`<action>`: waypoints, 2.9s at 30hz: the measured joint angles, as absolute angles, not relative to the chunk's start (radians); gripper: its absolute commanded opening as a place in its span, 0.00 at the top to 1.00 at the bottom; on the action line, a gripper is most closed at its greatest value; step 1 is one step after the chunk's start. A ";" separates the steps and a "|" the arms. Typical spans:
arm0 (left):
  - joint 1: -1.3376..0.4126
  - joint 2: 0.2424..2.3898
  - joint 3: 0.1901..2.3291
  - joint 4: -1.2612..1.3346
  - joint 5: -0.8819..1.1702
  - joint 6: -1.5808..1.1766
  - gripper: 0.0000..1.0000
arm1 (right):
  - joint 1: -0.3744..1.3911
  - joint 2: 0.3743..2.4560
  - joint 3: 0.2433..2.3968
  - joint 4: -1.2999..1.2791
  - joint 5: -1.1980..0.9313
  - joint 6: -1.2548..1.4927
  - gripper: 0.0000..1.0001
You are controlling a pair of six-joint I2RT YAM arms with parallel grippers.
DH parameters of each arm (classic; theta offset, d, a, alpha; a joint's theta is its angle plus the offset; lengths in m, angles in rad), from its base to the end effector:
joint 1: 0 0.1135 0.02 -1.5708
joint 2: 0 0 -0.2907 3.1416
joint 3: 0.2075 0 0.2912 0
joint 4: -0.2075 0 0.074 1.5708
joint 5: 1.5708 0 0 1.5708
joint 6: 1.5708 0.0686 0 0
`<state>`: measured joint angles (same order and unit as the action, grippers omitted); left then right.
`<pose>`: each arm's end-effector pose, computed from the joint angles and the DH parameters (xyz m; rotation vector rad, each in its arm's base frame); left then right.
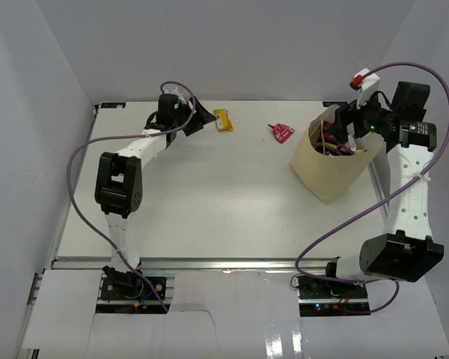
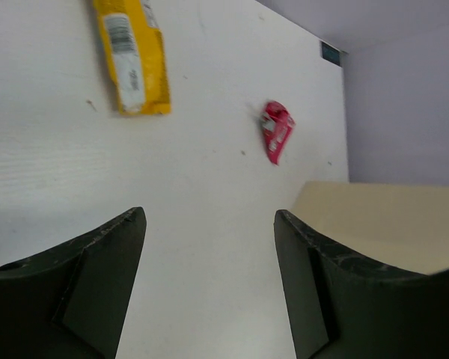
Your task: Place the snacks into the paper bag
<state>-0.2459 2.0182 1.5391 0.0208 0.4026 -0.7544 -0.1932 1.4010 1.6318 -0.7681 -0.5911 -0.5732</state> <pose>0.5262 -0.1598 0.2368 -0.2745 2.1318 -1.0176 0.3479 -0.0291 0.4566 -0.7114 1.8825 0.1386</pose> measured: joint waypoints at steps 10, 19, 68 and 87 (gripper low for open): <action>-0.339 2.468 2.055 -0.105 0.117 -0.567 0.23 | -0.210 1.301 1.537 -0.747 -0.699 -0.502 0.10; -0.362 2.647 2.260 -0.158 0.029 -0.497 0.34 | -0.219 1.287 1.493 -0.715 -0.771 -0.427 0.10; -0.588 1.175 0.756 0.449 0.501 -0.564 1.00 | 0.444 1.488 1.302 -0.185 -0.723 0.607 0.54; -0.595 1.135 0.731 0.448 0.485 -0.554 1.00 | 0.477 1.461 1.209 -0.072 -0.796 0.753 0.27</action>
<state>-0.5953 1.1347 0.7307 0.4480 0.4854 -0.5537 0.4770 1.4609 1.2095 -0.0719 -0.7956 0.7532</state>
